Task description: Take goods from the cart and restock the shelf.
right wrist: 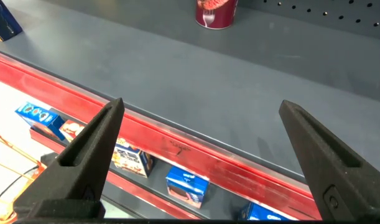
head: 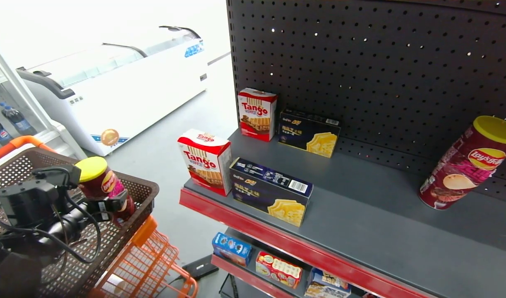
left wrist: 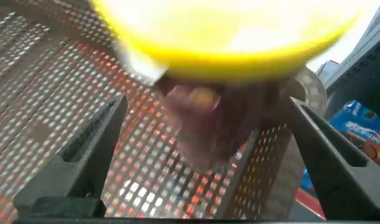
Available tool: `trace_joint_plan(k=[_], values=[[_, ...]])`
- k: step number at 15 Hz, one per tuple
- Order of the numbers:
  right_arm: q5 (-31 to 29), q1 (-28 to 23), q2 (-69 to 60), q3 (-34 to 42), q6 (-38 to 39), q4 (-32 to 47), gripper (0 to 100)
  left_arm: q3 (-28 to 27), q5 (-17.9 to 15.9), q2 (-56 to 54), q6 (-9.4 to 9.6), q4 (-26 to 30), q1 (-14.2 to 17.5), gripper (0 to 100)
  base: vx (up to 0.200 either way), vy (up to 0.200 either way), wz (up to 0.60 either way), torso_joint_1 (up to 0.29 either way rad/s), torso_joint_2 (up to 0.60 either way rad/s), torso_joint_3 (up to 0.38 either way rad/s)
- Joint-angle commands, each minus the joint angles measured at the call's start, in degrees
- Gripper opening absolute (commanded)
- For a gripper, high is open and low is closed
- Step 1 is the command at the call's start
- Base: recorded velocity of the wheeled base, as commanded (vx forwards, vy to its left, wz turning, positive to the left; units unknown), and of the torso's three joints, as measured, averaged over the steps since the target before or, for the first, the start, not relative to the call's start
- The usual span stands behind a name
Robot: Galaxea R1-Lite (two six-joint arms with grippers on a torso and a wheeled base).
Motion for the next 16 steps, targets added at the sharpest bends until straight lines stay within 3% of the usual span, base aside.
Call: trace_joint_plan(k=[1,3,6,7,16], values=[[0.0,0.0,0.1,0.0,0.0,0.0,100,-4.4,0.0,5.8,0.26,-0.2,-0.9,100,0.000,0.000,0.00,0.000,0.00,0.000],[0.0,0.0,0.1,0.0,0.0,0.0,100,-6.6,0.0,8.0,0.26,-0.7,-1.3,100,0.000,0.000,0.00,0.000,0.00,0.000],[0.0,0.0,0.1,0.0,0.0,0.0,100,-7.3,0.0,10.2,0.26,-5.9,-1.3,100,0.000,0.000,0.00,0.000,0.00,0.000],[0.0,0.0,0.1,0.0,0.0,0.0,100,-7.4,0.0,10.5,0.26,-6.7,-1.3,0,0.000,0.000,0.00,0.000,0.00,0.000],[0.0,0.0,0.1,0.0,0.0,0.0,100,-7.8,-0.2,5.8,0.52,-6.3,-1.2,0,0.000,0.000,0.00,0.000,0.00,0.000]])
